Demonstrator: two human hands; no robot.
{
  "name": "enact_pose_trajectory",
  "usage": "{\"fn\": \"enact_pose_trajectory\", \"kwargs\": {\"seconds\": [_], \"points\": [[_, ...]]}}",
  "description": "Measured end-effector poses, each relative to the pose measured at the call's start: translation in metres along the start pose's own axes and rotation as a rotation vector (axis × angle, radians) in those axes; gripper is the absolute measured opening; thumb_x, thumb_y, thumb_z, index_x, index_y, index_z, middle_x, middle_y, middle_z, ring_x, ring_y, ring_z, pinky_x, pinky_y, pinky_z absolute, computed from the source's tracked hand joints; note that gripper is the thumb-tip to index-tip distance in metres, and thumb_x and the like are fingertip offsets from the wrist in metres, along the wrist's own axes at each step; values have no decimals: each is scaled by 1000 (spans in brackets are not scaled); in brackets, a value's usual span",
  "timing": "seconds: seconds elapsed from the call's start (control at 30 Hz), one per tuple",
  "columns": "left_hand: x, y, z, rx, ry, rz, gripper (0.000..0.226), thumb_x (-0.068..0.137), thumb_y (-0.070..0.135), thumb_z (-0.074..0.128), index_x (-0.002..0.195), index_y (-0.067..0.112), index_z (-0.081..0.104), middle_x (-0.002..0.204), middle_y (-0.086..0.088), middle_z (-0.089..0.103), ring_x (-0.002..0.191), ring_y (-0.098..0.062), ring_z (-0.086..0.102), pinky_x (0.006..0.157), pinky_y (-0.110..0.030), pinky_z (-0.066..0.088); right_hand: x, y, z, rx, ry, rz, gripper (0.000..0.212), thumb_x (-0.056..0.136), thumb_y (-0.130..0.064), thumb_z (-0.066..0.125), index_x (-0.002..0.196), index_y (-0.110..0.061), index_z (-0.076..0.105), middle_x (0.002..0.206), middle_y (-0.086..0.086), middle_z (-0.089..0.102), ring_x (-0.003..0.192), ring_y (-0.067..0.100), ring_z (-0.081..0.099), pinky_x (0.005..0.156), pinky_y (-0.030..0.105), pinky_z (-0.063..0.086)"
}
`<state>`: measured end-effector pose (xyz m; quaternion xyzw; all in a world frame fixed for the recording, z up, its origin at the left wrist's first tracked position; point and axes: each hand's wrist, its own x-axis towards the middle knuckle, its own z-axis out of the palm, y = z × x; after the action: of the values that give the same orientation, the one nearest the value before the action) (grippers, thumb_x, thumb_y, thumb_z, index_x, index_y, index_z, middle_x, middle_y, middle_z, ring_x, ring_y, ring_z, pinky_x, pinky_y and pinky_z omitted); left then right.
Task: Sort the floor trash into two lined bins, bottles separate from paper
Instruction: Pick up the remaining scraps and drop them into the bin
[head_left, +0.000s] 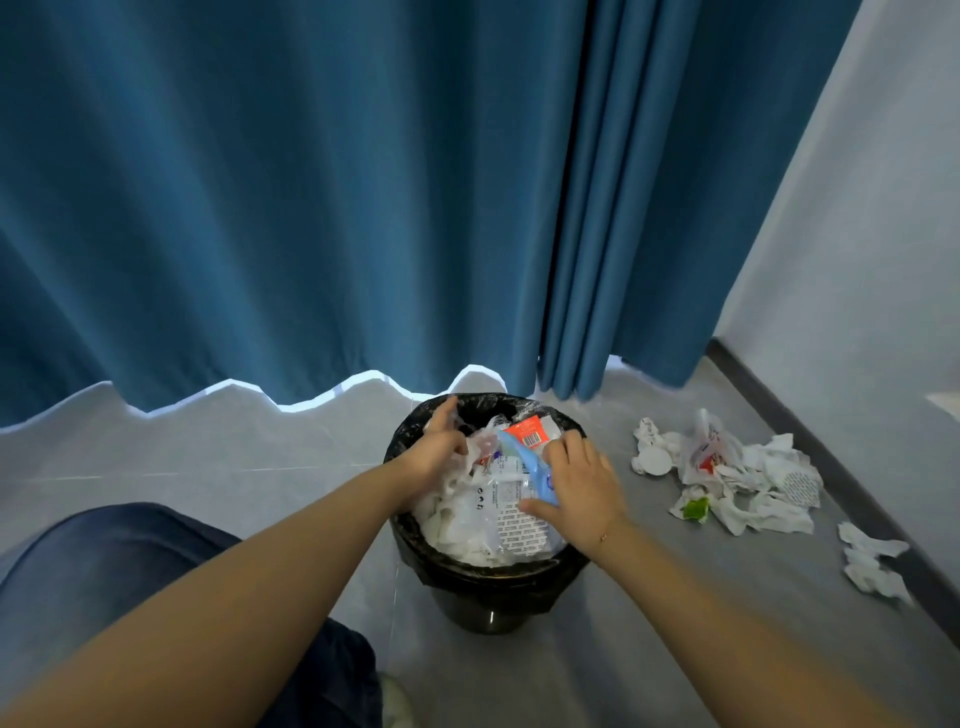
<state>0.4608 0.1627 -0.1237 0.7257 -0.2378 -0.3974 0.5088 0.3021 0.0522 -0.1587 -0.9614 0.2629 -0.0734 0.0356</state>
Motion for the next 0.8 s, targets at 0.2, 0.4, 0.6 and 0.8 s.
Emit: {"fn": "enact_pose_trajectory", "kwargs": {"seconds": [0.2,0.4,0.6,0.8], "points": [[-7,-12,-13,640,-249,315,83,87,-4,53,150,31,13,156,6,17,141,-12,21,102,-13,24,-6,1,-8,201,-15,-41,45,82,-34,68,115,-18,43,116,0,51,95,19,56,75,25,40],[-9,-35,16,957,-311,362,61,95,48,44,148,38,15,159,-5,-2,146,-22,-6,119,-41,4,-5,10,0,127,-49,-45,24,91,-26,52,111,-16,60,109,1,62,99,20,58,99,26,33],[8,-48,42,1369,-283,429,79,84,71,40,144,50,-6,151,2,-35,139,-36,-28,111,-57,-16,-14,27,21,286,245,64,22,90,-17,52,97,-11,72,111,8,66,110,27,52,98,32,33],[31,-51,62,1525,-317,506,87,77,80,37,142,51,-13,151,3,-35,135,-38,-34,107,-67,-11,-27,17,30,1311,246,761,49,93,-27,55,137,-16,39,133,6,50,120,20,49,106,38,39]]}}
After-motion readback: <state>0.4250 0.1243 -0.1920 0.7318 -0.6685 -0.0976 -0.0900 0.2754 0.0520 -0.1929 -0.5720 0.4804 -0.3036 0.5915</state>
